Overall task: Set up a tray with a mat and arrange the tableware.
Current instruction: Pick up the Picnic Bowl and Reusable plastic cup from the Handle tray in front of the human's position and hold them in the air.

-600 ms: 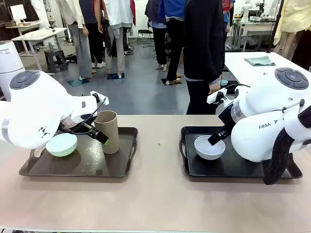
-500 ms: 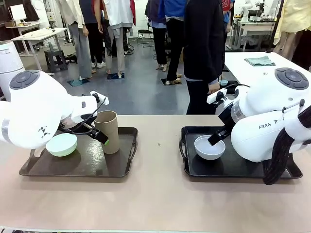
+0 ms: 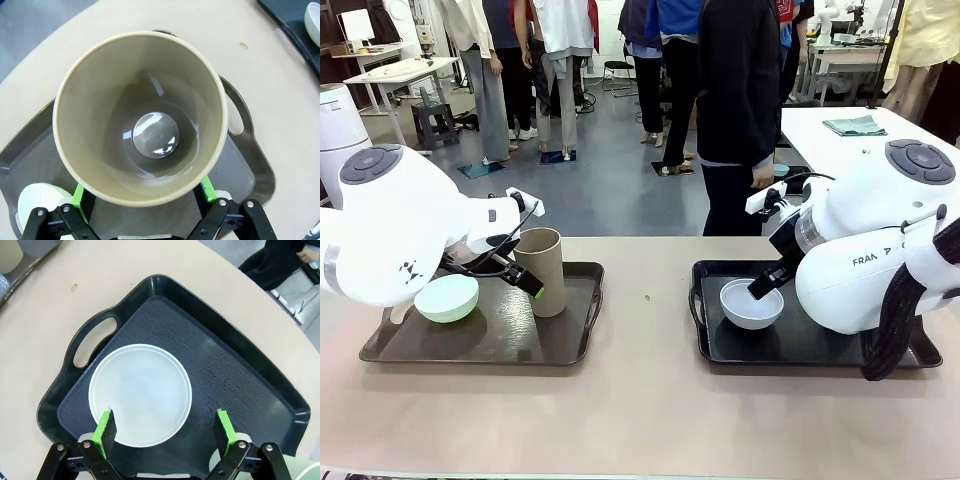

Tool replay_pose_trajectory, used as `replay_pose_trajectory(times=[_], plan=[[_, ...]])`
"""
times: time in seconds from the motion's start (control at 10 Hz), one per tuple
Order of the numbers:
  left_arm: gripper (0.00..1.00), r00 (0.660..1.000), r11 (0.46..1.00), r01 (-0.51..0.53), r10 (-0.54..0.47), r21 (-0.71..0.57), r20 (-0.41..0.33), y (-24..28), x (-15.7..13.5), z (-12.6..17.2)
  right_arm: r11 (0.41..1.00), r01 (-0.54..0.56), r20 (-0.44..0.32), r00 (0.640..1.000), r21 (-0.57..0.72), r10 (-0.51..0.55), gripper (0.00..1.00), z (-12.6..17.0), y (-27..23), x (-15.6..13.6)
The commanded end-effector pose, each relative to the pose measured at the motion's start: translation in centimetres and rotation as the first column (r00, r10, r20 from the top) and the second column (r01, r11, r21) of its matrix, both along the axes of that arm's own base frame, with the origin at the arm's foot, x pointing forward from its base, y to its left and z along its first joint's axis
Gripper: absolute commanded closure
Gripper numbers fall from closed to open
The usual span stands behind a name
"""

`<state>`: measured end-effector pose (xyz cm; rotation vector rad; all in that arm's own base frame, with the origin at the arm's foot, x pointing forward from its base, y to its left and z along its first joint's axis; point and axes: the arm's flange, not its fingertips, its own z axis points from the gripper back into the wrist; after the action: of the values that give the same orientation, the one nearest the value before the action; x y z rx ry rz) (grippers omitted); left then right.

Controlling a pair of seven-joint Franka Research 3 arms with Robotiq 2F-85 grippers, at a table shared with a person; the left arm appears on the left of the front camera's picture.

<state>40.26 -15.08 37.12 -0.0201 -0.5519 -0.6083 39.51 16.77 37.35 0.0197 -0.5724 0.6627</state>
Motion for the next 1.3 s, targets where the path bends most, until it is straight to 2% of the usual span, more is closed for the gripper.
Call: replay_pose_trajectory(times=[0.0, 0.6, 0.7, 0.8, 0.9, 1.0, 1.1, 1.2], plan=[[0.0, 1.0, 1.0, -0.001, 0.001, -0.001, 0.0, 0.0, 0.0, 0.0, 1.0, 0.001, 0.0, 1.0, 0.001, -0.001, 0.0, 0.0, 0.0, 0.0], [0.0, 1.0, 1.0, -0.001, 0.001, -0.001, 0.0, 0.0, 0.0, 0.0, 1.0, 0.0, 0.0, 1.0, 0.0, 0.0, 0.0, 0.0, 0.0, 0.0], [0.0, 1.0, 1.0, 0.0, 0.0, 0.0, 0.0, 0.0, 0.0, 0.0, 1.0, -0.008, -0.083, 0.997, -0.016, 0.007, 0.0, 1.3, 0.6, -2.3], [0.0, 1.0, 0.998, 0.021, -0.02, 0.065, -0.003, 1.4, -4.8, 3.0, 0.997, -0.04, -0.14, 0.99, -0.063, 0.031, 0.0, 2.8, 0.5, -6.8], [0.0, 0.997, 0.995, -0.03, 0.037, 0.095, -0.067, 3.3, -8.2, 4.9, 0.994, -0.009, -0.228, 0.974, -0.11, -0.016, 0.0, 3.5, -0.5, -10.9], [0.0, 0.984, 0.989, -0.084, 0.101, 0.119, -0.148, 5.6, -10.6, 5.4, 0.991, 0.053, -0.289, 0.953, -0.124, -0.087, 0.0, 3.7, -2.6, -14.7], [0.0, 0.953, 0.985, -0.155, 0.168, 0.071, -0.251, 7.9, -12.6, 5.7, 0.982, 0.152, -0.337, 0.924, -0.11, -0.181, 0.0, 2.5, -5.3, -17.9], [0.0, 0.914, 0.981, -0.186, 0.195, 0.058, -0.355, 9.7, -14.5, 4.9, 0.94, 0.3, -0.443, 0.829, -0.16, -0.34, 0.0, -1.0, -9.2, -20.6]])
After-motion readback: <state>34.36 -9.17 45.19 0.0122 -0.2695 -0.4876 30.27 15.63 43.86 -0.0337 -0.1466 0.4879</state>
